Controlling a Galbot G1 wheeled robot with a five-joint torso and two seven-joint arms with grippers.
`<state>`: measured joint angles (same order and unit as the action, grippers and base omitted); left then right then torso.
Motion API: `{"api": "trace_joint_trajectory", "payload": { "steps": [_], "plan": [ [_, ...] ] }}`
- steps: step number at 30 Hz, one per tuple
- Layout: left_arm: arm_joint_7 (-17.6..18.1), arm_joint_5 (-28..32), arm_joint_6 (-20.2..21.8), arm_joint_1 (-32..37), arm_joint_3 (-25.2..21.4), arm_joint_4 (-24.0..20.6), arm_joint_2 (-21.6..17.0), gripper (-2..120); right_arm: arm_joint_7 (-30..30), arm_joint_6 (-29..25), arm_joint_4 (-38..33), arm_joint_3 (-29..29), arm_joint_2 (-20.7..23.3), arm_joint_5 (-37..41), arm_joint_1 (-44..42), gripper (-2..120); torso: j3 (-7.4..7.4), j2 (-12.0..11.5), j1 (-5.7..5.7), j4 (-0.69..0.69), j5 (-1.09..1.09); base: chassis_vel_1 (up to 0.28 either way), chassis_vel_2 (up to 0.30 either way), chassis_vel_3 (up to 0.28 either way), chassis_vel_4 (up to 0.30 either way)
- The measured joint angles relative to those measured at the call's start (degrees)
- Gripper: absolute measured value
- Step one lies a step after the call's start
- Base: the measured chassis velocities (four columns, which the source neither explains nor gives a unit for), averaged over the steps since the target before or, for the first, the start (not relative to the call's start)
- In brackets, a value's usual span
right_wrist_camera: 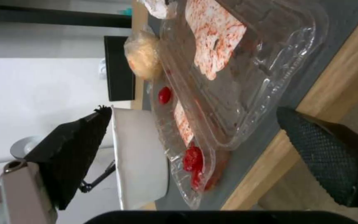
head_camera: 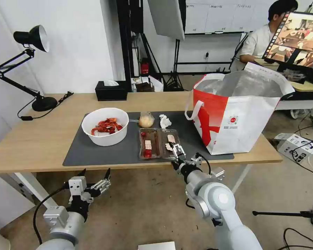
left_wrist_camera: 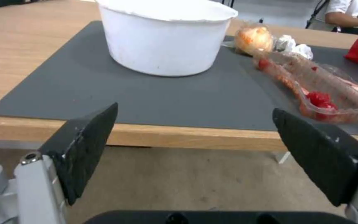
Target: Pick up the trash from the table and place it into the takeout bag.
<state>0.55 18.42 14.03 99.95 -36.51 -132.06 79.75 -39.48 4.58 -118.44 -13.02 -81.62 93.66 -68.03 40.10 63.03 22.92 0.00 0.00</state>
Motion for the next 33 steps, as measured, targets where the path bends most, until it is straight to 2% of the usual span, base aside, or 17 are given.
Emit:
{"api": "trace_joint_trajectory", "payload": {
  "steps": [33],
  "plan": [
    [-0.01, 0.17, -0.32, 0.01, -0.30, 0.37, -0.48, 100, -0.03, -0.12, 3.32, 1.03, -1.78, -1.84, 3.79, 100, 0.00, 0.00, 0.00, 0.00, 0.00, 0.000, 0.000, 0.000, 0.000]
  ]
}}
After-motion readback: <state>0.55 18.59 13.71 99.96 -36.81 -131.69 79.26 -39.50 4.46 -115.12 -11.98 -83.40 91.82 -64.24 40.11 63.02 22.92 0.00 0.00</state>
